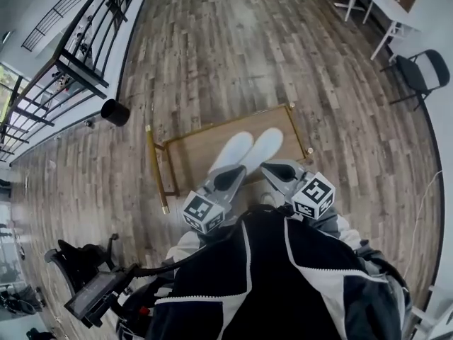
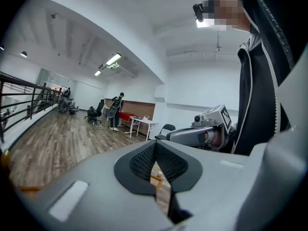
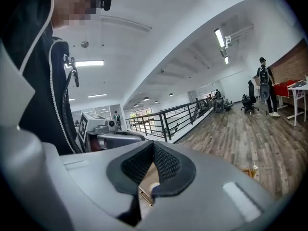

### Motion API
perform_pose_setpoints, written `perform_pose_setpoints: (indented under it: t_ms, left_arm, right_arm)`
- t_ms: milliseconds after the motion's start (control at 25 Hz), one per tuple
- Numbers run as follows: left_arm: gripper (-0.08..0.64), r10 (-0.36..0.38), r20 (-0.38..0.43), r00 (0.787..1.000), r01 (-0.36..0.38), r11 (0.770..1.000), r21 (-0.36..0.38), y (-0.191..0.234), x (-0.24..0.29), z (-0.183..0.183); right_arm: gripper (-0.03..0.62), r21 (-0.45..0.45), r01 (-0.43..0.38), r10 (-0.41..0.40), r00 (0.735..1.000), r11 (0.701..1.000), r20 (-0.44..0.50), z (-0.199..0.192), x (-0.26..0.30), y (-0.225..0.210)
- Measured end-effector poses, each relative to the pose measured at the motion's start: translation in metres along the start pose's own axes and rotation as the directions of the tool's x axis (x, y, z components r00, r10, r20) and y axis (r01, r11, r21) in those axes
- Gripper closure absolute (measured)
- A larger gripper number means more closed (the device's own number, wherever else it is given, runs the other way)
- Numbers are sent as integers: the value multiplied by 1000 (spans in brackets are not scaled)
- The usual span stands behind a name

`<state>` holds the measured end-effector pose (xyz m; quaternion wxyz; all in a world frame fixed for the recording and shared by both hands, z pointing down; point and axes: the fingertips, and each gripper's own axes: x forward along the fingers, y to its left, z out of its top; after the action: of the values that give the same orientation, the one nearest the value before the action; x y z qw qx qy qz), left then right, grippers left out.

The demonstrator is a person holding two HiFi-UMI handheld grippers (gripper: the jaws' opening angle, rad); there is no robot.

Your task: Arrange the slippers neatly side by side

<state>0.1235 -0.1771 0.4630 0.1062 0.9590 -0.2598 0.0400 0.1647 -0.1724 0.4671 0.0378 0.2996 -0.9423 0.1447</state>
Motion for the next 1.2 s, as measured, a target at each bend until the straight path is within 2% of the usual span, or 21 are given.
perform_pose_setpoints:
  t_ms: [240, 480, 840, 1040, 1200]
  left_arm:
    - [545, 83, 29, 996, -83, 997, -9, 17, 22, 14]
    - [545, 185, 56, 981, -184, 982, -34, 32, 39, 21]
    - [545, 218, 28, 975, -218, 976, -26, 43, 34, 20]
    - [545, 192, 33, 981, -192, 981, -22, 39, 36, 13]
    - [545, 202, -32, 979, -202, 979, 1, 46, 41, 5]
  right_arm:
    - [586, -11, -82, 81, 996, 997, -31, 12, 7, -25]
    - [586, -17, -147, 146, 987, 989, -64, 14, 12, -53]
    - [587, -24, -166, 164, 984, 986, -69, 19, 20, -58]
    - [586, -21, -172, 170, 983, 985, -71, 17, 14, -56]
    - [586, -28, -157, 155, 986, 987, -62, 24, 8, -58]
